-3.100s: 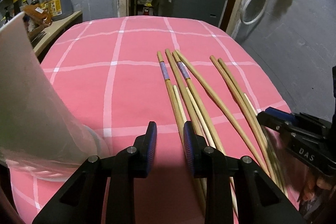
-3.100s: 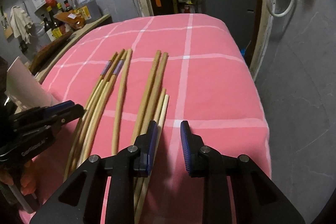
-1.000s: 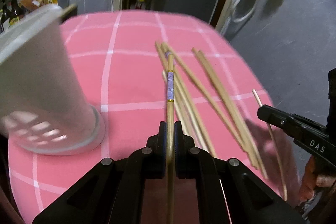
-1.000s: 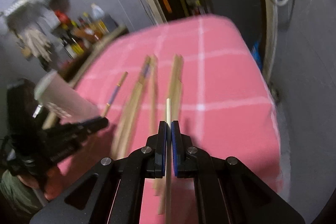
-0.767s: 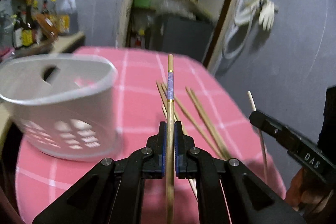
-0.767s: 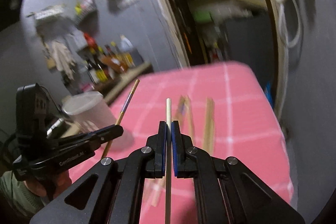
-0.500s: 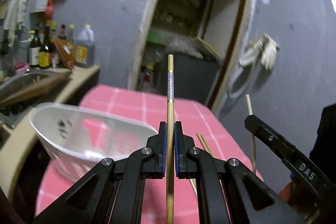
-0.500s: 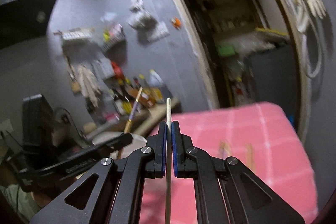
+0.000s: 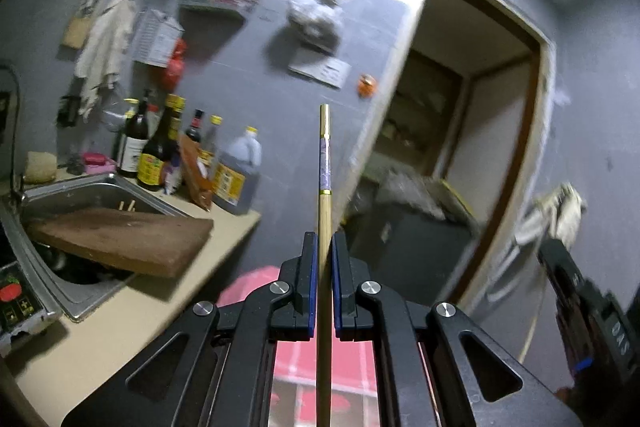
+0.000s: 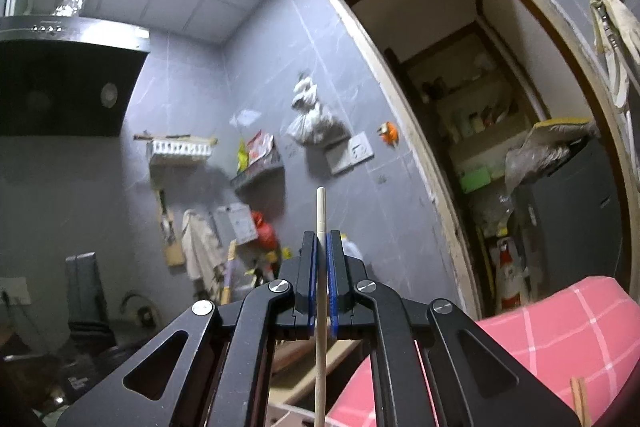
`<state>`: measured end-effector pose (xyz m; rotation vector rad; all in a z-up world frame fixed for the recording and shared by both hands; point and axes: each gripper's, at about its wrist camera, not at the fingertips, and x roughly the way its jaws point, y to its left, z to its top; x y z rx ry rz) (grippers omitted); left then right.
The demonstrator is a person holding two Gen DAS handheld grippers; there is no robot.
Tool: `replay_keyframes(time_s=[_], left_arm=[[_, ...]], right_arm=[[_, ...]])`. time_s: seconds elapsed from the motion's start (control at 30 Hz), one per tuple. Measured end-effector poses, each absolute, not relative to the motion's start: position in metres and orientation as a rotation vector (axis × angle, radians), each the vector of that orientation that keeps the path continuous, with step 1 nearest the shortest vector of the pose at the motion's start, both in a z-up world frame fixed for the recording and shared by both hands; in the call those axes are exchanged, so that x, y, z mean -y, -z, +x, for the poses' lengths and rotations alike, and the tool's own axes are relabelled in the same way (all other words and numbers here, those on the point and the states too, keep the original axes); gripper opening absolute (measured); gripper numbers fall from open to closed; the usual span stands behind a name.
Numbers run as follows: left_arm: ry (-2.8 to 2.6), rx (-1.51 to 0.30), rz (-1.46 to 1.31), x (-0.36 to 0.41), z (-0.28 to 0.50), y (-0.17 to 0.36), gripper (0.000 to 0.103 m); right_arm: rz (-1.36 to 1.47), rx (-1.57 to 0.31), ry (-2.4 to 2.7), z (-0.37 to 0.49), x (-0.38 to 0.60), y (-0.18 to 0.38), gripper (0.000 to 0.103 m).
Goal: Organize utensils
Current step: 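Lower both held chopsticks into the white caddy and open both tools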
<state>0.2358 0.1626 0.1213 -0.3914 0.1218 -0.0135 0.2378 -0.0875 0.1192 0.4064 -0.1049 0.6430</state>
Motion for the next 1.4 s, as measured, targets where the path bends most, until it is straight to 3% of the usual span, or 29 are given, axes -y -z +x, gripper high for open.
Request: replay_keyframes(time_s=[0.53, 1.4], left_arm=[[-0.079, -0.079, -0.392, -0.172, 0.248, -0.083, 0.004], [-0.035, -0.287, -0.281, -0.134, 0.238, -0.045, 0.008]], right_arm=[[0.285, 0.088, -0.508, 0.253, 0.066, -0.079, 0.003], [0.176, -0.185, -0.565, 0.244, 0.067, -0.054, 0.009]])
